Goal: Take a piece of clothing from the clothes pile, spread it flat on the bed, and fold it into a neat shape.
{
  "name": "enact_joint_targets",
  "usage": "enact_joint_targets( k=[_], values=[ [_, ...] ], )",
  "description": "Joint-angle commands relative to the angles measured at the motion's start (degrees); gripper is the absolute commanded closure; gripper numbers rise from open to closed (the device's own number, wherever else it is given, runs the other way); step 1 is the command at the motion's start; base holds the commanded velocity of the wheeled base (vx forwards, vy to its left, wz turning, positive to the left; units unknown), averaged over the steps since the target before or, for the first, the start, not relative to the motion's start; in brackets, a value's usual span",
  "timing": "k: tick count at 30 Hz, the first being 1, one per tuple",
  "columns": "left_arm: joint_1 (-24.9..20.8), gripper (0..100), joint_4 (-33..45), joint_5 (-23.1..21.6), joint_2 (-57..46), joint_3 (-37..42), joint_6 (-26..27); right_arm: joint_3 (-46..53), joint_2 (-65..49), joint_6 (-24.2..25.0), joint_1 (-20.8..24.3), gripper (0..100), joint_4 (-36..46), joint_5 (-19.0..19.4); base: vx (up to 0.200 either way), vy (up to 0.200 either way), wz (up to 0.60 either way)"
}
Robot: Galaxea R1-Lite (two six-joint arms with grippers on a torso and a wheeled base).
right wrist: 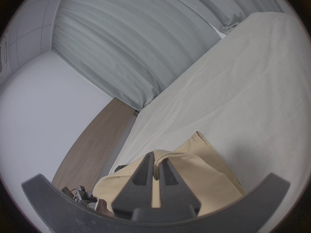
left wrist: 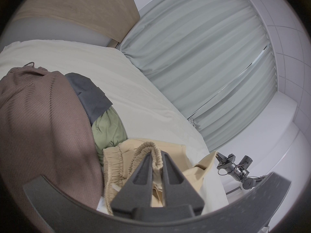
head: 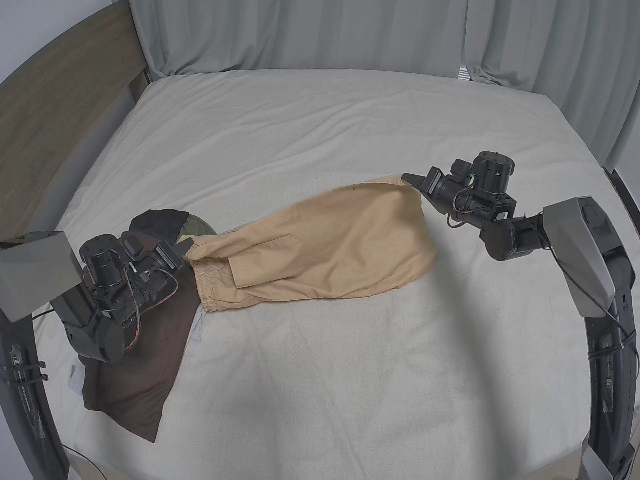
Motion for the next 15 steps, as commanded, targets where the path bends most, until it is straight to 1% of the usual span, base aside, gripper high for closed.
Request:
enact_joint_targets(
  k=[1, 3, 4, 6, 7, 8, 11, 15],
  values=[
    [1.22, 100, 0.02, -0.08, 0.82, -0.20, -0.03, -5.07, 4.18, -0.01, 0.12, 100, 1.32, -0.08, 0.000, 0.000, 0.00],
    [1.22, 100, 0.02, -0.08, 0.82, -0.20, -0.03, -6.12, 4.71, -0.01, 0.12, 100, 1.58, 0.01, 0.000, 0.000, 0.00],
    [1.40, 0, 0.02, -0.08, 0.91, -0.20, -0.12, -7.88, 5.59, -0.01, 0.21, 100, 2.02, -0.08, 0.000, 0.000, 0.00],
    [1.49, 0, 0.11, -0.26, 1.00, -0.37, -0.64, -9.55, 6.65, -0.01, 0.30, 100, 2.11, -0.08, 0.000, 0.000, 0.00],
    [1.49, 0, 0.11, -0.34, 1.00, -0.37, -0.82, -9.90, 6.73, -0.01, 0.30, 0, 2.11, -0.08, 0.000, 0.000, 0.00],
    [1.49, 0, 0.02, -0.61, 1.26, -0.55, -1.70, -11.73, 7.44, 0.07, 0.21, 0, 2.19, -0.26, 0.000, 0.000, 0.00],
    [1.93, 0, 0.02, 0.09, 2.06, -1.60, -2.14, -11.73, 8.32, 0.42, -0.14, 0, 3.16, -0.52, 0.000, 0.000, 0.00],
    [3.33, 0, -0.06, 0.27, 1.70, -1.34, -2.14, -11.73, 5.77, 0.51, -1.11, 0, 3.07, -1.05, 0.000, 0.000, 0.00]
  ],
)
